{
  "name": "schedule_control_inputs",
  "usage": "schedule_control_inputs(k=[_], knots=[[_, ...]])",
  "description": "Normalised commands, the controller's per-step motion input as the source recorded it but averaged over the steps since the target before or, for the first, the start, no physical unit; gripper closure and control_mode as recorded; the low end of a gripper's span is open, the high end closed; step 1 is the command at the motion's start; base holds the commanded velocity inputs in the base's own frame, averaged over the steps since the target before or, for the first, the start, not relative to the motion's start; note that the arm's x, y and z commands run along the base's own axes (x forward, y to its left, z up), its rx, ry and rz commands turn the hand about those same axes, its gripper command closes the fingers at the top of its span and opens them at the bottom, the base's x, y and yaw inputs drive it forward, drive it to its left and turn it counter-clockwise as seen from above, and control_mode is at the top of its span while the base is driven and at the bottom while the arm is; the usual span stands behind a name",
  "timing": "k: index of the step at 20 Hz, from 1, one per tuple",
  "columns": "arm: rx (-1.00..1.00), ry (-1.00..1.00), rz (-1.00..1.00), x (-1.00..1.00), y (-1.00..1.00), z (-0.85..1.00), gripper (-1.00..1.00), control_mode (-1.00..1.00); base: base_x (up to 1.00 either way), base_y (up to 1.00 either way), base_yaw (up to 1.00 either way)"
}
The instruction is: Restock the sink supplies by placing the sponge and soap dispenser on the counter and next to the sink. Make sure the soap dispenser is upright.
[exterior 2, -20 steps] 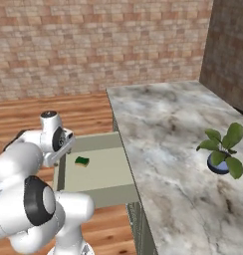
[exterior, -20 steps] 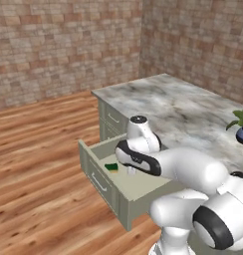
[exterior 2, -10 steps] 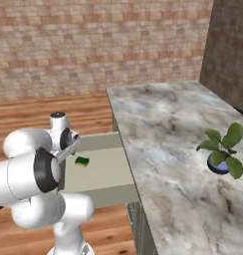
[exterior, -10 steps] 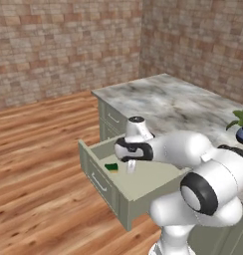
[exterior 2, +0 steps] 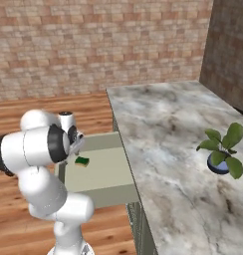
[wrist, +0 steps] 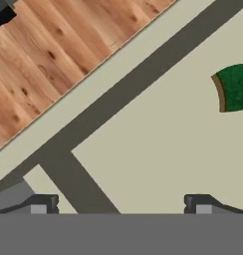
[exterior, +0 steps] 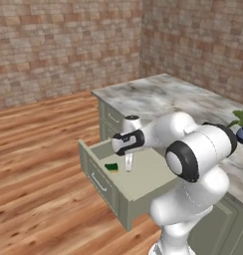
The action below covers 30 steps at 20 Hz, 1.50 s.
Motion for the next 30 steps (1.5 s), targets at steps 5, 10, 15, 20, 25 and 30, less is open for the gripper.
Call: schedule_control_inputs(k=[5,10,15,20,25,30], knots=[[0.00,0.03,0.00,0.18,0.01,-0.37,-1.00,-1.00,0.00,0.00,0.00],[0.00,0.02,0.00,0.13,0.02,-0.38,-1.00,-1.00,0.00,0.00,0.00],[-0.01,-0.03,0.00,0.06,0.04,-0.11,-1.00,-1.00,0.00,0.00,0.00],[-0.03,-0.02,0.00,0.11,0.12,-0.03,-1.00,-1.00,0.00,0.00,0.00],[-0.03,-0.02,0.00,0.13,0.17,-0.04,-1.00,-1.00,0.00,0.00,0.00],[-0.03,0.00,0.00,0.23,0.11,-0.02,-1.00,-1.00,0.00,0.00,0.00]])
